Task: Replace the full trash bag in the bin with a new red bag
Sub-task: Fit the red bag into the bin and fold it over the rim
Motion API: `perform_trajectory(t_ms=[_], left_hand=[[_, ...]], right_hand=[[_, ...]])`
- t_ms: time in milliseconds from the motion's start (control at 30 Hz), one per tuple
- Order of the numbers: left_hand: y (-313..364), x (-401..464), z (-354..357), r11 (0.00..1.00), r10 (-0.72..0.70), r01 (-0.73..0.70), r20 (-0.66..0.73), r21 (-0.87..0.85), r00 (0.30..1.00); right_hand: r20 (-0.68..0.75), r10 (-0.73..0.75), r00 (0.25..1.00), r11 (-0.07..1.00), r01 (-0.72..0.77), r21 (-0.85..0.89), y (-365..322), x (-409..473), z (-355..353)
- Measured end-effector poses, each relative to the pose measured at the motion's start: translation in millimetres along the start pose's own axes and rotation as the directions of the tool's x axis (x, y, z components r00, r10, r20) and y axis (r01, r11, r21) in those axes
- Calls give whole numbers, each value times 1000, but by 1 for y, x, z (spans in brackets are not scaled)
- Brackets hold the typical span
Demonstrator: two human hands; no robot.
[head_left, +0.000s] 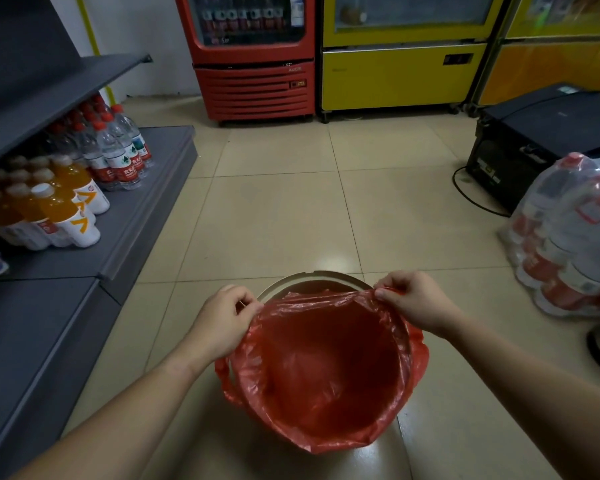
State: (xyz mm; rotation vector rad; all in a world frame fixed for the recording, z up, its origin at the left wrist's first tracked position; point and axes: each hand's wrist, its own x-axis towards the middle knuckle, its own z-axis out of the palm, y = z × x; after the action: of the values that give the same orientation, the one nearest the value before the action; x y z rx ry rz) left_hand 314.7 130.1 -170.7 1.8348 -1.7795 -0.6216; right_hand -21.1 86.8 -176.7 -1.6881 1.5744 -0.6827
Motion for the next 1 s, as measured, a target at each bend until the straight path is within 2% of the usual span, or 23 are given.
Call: perform_trajectory(t_ms=[100, 200, 267, 433, 633, 833, 900, 1000], left_hand=[[-3, 5, 4, 992, -73, 64, -82, -108, 994], [-6, 10, 7, 980, -132, 117, -89, -161, 987], [-10, 10, 10, 973, -159, 148, -52, -177, 986], [-24, 5, 15, 925, -222, 260, 163, -277, 961], [-27, 13, 21, 898, -267, 329, 232, -292, 935], [-17, 20, 18, 889, -222, 286, 209, -357, 952], [-10, 23, 18, 914, -172, 227, 186, -336, 967], [2, 26, 21, 955, -126, 171, 193, -242, 973]], right_hand=[[-19, 75, 997, 986, -71, 151, 4, 7, 5], [-1, 117, 993, 966, -113, 234, 4, 13, 6], [16, 130, 991, 961, -130, 243, 5, 15, 7], [121, 175, 977, 943, -201, 266, 10, 11, 11], [137, 248, 959, 935, -274, 224, 9, 13, 19], [190, 199, 961, 931, -246, 269, 2, 11, 15], [212, 153, 965, 938, -209, 278, -5, 12, 17], [229, 98, 968, 975, -140, 174, -14, 14, 24]])
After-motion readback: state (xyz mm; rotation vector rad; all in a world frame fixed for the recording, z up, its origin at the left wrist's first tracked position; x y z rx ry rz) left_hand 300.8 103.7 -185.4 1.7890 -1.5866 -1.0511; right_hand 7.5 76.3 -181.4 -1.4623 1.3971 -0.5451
